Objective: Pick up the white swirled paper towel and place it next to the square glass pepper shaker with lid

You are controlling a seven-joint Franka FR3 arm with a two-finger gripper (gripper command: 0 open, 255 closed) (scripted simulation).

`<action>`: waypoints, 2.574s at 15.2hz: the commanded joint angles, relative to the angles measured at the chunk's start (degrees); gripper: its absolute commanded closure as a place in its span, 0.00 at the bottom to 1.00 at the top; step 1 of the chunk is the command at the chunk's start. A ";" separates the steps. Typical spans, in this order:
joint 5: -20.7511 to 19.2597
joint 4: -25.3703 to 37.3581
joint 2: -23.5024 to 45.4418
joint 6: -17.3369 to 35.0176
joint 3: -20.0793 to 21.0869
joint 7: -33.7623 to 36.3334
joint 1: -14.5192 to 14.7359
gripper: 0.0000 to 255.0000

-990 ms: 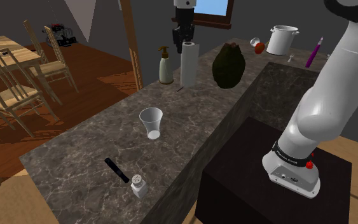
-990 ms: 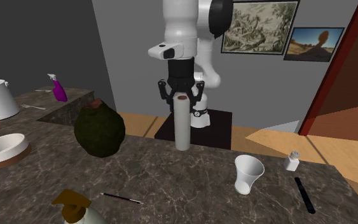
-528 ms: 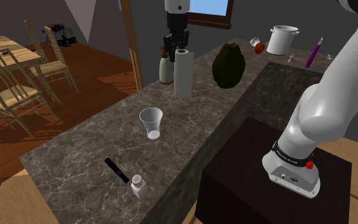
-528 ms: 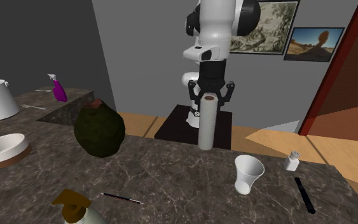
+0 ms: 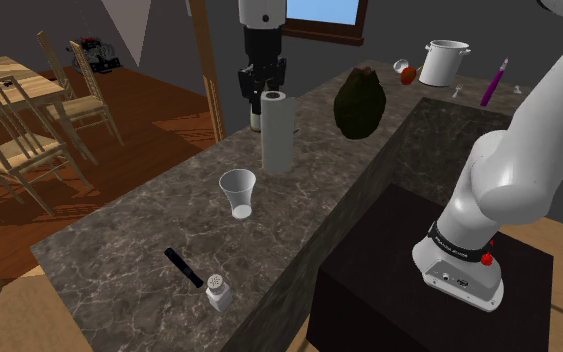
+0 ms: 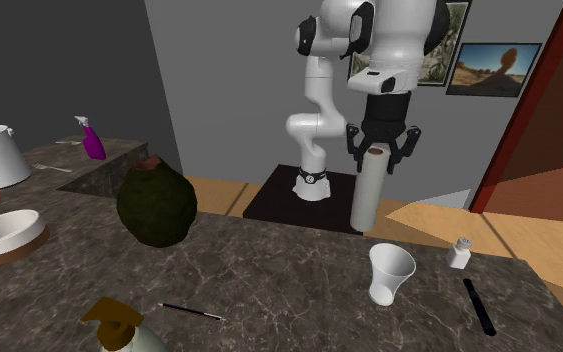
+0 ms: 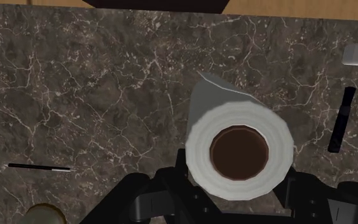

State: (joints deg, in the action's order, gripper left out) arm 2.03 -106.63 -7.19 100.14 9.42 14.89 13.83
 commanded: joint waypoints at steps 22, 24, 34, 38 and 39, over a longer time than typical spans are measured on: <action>-5.68 18.66 16.16 -3.18 17.00 33.81 16.23 1.00; -7.27 22.38 19.24 -4.20 17.99 36.80 18.40 1.00; -14.74 41.29 34.37 -9.60 19.65 47.18 29.91 1.00; -14.36 36.69 33.44 -5.95 19.69 47.27 28.98 1.00; -14.30 35.64 33.27 -5.08 19.70 47.30 28.78 1.00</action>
State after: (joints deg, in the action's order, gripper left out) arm -12.36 -69.79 26.29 94.04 29.13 62.21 42.88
